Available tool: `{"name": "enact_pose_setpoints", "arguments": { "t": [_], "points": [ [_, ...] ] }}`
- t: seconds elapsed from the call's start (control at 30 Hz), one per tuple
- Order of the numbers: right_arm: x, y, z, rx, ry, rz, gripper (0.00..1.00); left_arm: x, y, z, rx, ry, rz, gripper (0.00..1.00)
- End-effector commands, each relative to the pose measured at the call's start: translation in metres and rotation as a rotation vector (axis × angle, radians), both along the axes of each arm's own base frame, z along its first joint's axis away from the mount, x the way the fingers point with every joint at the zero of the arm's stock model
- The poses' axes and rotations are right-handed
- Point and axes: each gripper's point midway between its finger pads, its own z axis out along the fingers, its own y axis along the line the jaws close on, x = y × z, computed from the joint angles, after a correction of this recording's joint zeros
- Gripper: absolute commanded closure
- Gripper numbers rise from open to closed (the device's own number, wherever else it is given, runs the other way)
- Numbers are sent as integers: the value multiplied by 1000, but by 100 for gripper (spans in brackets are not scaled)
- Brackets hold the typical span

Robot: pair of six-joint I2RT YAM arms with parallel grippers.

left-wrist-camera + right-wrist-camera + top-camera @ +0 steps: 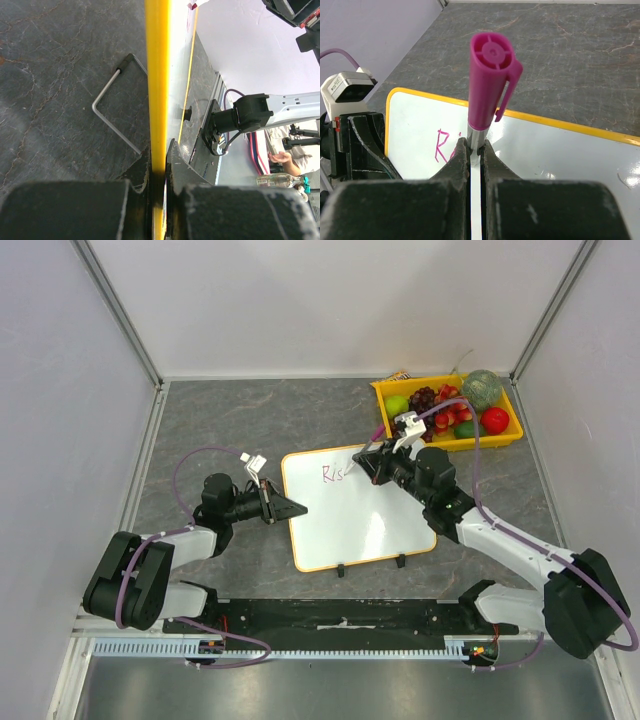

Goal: Write a sentence on the whiteboard

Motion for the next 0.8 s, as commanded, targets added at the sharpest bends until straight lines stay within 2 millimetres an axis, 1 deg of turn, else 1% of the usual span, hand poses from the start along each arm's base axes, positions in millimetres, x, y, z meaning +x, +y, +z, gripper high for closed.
{"name": "enact_pose_setpoints", "arguments": {
  "t": [0.0,0.23,0.27,0.5,0.77],
  "points": [
    [5,-13,-5,-27,-14,-63,100,16,19,-46,180,-10,121,98],
    [6,-17,-5,-23,-7,-92,100,16,19,-46,179,-7,120,98],
    [8,-20,-5,-25,-6,-114,100,16,19,-46,179,-10,120,98],
    [13,-25,2,-15,-14,-151,100,16,19,-46,180,-9,120,98],
    [16,-16,5,-1,-11,-120,100,16,19,-45,179,-11,121,98]
  ]
}}
